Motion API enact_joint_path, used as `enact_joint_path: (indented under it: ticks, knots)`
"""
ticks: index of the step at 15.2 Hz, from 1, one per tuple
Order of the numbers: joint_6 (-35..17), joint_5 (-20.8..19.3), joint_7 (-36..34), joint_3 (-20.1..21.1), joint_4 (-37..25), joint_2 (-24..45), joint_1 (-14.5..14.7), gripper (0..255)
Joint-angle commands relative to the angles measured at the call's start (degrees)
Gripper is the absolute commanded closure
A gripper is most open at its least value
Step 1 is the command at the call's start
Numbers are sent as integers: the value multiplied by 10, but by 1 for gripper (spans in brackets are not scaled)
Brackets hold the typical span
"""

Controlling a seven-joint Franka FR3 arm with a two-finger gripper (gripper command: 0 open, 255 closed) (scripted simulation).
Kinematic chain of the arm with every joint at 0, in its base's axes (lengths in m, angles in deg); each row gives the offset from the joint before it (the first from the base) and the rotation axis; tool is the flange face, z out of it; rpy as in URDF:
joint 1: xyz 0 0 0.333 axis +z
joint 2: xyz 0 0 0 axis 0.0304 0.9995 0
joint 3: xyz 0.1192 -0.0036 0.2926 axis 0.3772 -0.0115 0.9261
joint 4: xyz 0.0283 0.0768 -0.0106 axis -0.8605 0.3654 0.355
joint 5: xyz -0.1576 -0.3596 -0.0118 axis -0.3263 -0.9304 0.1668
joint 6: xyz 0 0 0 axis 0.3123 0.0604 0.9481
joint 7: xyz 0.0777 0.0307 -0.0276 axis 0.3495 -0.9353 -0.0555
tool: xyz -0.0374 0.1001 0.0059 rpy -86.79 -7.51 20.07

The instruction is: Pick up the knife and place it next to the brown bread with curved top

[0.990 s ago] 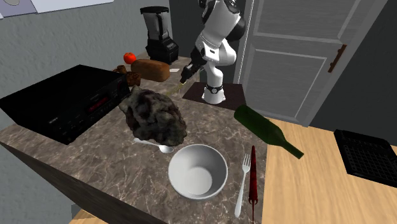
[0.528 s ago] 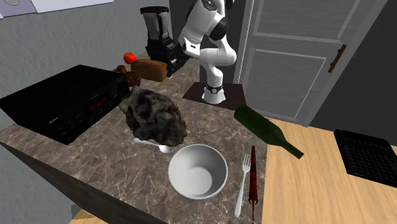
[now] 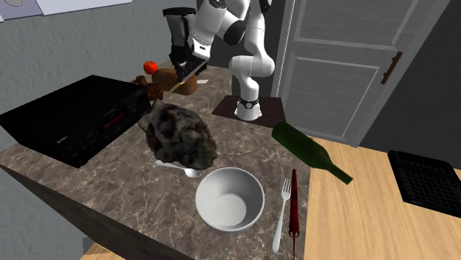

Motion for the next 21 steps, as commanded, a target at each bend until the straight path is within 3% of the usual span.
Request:
enact_joint_path:
  ticks: [1,6,21]
  knots:
    - [-12,-20,26,-26,1,-9,-14,255]
    - [-43,-65,92,-96,-11,-18,-43,255]
    - [-146,-132,27,-151,68,18,-53,255]
